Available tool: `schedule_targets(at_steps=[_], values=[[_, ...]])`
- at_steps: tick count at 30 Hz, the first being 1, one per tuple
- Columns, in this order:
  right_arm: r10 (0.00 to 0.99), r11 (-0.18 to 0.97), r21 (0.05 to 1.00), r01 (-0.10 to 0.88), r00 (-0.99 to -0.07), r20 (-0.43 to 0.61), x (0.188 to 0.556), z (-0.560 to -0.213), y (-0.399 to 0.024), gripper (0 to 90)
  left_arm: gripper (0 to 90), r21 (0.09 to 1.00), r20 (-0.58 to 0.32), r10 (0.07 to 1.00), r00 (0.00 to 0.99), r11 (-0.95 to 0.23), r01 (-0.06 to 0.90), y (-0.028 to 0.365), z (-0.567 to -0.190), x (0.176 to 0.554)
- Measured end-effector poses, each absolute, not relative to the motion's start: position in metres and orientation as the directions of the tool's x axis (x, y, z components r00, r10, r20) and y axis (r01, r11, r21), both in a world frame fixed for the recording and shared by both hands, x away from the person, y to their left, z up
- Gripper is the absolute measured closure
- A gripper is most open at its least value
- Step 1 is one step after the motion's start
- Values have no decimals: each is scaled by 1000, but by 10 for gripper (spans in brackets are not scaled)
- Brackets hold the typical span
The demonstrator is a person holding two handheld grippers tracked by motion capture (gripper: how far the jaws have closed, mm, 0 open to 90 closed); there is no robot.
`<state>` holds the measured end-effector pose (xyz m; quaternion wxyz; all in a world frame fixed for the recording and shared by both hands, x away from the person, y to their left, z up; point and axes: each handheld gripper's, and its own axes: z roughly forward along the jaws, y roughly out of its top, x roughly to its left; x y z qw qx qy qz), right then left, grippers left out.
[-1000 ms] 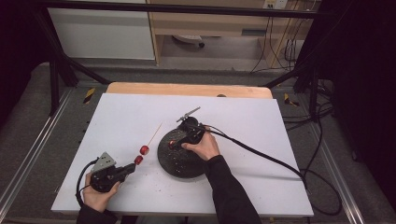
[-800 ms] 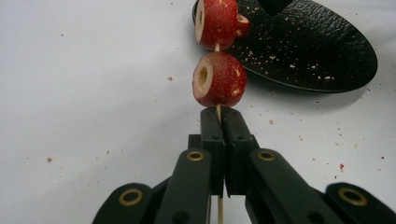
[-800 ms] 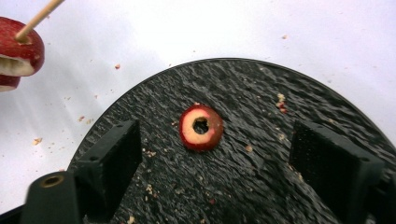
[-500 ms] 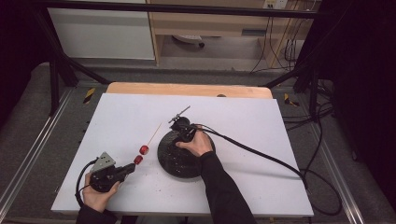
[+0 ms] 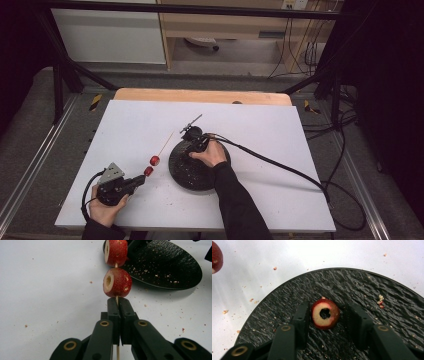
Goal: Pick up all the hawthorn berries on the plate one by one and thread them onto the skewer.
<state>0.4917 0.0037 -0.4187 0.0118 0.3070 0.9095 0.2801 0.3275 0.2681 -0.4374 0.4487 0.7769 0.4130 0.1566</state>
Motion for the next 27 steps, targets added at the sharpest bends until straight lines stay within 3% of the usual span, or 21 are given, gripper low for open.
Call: schedule_targets(at_steps=[14,27], values=[[564,657,514,552,-812,151,491,-418,3,626,883,827,-125,782,611,-259,499,268,-437,327],[595,621,530,578,-787,161,485,-396,-7,628,883,830,-123,780,614,-258,494,266,-437,326]])
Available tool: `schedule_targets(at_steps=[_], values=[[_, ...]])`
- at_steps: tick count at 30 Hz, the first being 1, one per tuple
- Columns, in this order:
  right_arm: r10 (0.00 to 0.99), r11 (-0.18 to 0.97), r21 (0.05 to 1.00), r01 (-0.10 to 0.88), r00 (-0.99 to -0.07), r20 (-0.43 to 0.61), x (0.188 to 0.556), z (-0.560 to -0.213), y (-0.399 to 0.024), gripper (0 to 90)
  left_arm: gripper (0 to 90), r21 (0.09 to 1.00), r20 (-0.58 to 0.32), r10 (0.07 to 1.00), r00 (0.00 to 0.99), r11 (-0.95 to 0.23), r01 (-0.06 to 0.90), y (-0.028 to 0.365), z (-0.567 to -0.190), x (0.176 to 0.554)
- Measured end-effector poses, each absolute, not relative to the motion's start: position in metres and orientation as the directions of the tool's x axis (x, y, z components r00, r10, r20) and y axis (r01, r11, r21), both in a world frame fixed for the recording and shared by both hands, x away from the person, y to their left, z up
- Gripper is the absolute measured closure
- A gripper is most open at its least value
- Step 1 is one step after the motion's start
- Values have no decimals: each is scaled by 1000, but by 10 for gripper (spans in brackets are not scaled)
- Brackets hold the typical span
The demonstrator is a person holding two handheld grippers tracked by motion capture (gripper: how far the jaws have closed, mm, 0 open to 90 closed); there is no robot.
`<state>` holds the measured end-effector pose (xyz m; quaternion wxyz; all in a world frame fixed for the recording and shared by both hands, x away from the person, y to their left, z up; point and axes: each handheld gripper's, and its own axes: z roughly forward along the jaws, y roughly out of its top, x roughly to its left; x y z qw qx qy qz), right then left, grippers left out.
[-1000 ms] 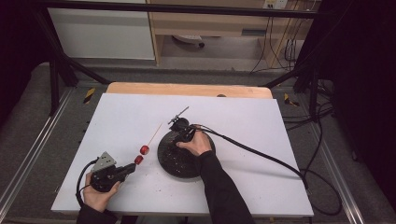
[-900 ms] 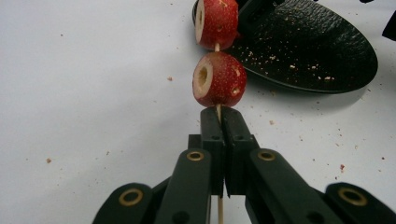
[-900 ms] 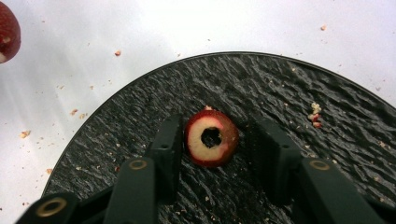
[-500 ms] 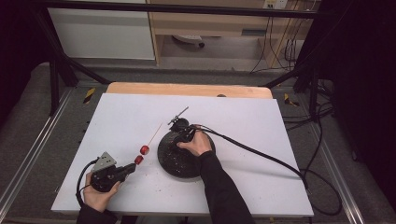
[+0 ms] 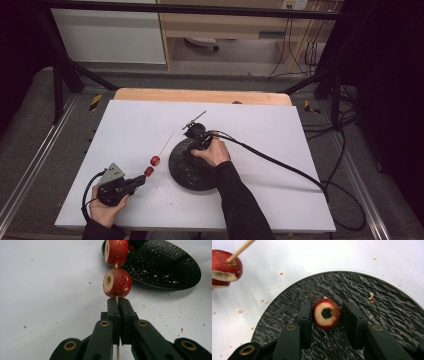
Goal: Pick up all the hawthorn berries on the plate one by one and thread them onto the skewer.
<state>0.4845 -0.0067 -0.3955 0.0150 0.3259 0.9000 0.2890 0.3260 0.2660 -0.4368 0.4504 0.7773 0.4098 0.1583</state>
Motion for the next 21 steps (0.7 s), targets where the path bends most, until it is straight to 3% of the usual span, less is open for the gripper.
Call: schedule_targets(at_steps=[21], values=[[633,534,581,614,-746,207,464,-377,-40,630,883,832,-117,773,623,-266,486,261,-437,324]])
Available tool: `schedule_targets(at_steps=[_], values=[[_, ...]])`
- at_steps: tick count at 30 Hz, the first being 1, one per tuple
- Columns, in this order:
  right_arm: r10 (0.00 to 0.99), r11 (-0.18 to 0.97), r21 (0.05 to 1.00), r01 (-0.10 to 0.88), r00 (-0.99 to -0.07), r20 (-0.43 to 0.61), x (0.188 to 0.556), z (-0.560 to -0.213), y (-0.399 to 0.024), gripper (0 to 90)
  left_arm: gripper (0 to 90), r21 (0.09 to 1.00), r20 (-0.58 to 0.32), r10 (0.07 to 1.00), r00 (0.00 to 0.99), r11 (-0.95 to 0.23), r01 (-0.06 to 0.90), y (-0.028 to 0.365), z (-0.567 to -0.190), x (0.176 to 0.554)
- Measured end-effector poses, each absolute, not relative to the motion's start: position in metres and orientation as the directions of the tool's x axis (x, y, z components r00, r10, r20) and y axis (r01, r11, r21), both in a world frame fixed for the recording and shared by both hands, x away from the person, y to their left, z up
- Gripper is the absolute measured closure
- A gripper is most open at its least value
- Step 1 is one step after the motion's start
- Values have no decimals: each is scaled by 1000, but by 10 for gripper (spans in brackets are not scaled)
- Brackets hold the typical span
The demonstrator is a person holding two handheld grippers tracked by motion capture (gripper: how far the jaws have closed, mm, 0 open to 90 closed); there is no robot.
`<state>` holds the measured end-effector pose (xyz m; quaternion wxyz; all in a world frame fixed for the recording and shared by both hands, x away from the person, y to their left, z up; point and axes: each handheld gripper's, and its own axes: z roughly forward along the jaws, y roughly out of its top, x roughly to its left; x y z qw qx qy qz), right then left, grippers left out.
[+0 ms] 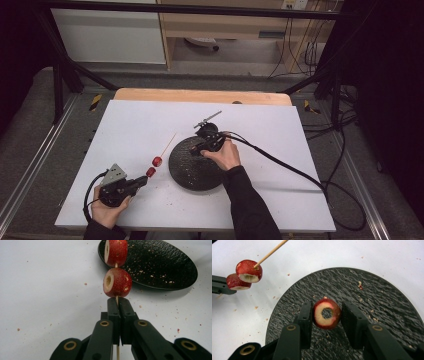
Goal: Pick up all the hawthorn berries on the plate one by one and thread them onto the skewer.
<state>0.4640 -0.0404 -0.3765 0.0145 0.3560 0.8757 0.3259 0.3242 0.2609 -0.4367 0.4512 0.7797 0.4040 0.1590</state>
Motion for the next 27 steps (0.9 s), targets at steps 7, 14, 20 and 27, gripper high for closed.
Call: schedule_targets(at_steps=[7,14,20,27], values=[[653,469,619,631,-719,238,455,-383,-57,630,883,834,-115,772,625,-267,484,258,-437,323],[670,382,668,639,-689,276,445,-393,-73,631,883,832,-113,768,631,-274,482,254,-437,324],[683,304,700,647,-660,313,436,-403,-84,631,883,833,-108,765,635,-279,478,251,-437,323],[681,206,739,641,-636,362,425,-411,-94,632,883,833,-110,764,636,-278,478,248,-437,323]])
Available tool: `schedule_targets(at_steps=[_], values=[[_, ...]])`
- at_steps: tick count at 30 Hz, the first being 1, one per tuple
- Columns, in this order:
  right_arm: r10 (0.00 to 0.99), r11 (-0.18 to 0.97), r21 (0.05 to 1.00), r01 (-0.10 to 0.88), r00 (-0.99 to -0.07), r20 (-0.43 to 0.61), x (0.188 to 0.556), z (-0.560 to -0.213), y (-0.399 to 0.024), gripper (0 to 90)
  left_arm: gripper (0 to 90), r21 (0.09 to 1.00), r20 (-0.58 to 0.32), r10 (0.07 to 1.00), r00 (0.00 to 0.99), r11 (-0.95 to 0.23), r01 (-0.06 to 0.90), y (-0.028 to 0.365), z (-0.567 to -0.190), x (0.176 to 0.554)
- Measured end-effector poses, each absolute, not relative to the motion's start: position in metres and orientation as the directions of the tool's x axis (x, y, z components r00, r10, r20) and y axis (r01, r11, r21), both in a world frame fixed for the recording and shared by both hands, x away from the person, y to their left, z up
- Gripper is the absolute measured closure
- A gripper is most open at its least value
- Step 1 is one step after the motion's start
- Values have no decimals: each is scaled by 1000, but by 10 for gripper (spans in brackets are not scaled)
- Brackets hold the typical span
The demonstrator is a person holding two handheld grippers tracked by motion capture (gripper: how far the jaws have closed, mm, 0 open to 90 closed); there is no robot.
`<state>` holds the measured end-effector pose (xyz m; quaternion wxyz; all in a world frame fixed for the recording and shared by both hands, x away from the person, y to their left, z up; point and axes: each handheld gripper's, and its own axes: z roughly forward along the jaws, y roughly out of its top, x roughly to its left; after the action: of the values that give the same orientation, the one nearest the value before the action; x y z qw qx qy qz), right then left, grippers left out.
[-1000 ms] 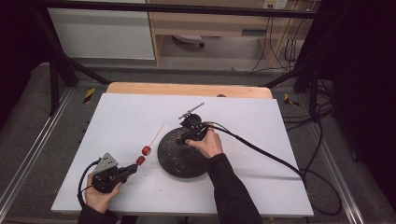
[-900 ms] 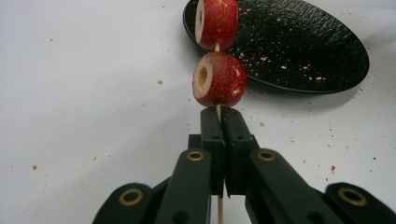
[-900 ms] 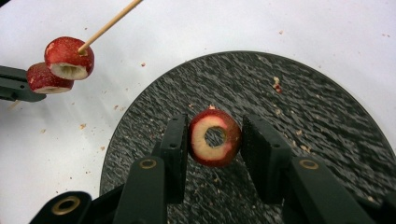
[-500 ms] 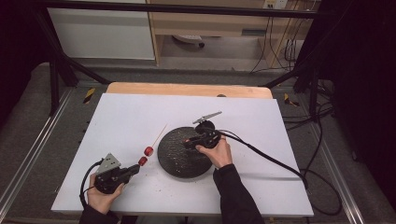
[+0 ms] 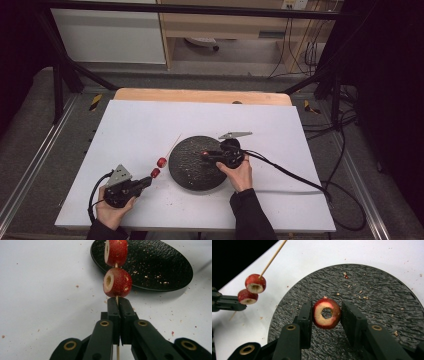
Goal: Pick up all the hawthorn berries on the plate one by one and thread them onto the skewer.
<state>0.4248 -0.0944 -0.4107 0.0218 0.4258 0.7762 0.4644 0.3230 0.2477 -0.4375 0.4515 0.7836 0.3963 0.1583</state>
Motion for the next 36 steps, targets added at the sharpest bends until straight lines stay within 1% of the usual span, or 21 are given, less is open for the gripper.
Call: schedule_targets(at_steps=[4,7,9,13,23,33,36], values=[[676,138,762,633,-622,394,419,-413,-102,632,883,833,-109,763,637,-279,477,245,-437,323],[675,114,770,627,-618,403,416,-414,-105,632,883,834,-110,762,638,-279,477,241,-437,323],[666,71,780,622,-612,427,412,-415,-108,632,883,832,-109,761,640,-282,477,238,-437,323],[659,28,790,613,-606,446,408,-416,-113,632,883,834,-105,755,647,-287,471,233,-435,324],[640,-117,809,576,-579,505,403,-411,-124,632,883,844,-95,749,655,-288,452,217,-428,324],[621,-204,811,548,-568,540,404,-404,-126,632,883,861,-98,742,663,-271,431,201,-420,326],[615,-245,813,528,-564,551,405,-399,-129,632,882,866,-99,742,663,-264,425,198,-418,326]])
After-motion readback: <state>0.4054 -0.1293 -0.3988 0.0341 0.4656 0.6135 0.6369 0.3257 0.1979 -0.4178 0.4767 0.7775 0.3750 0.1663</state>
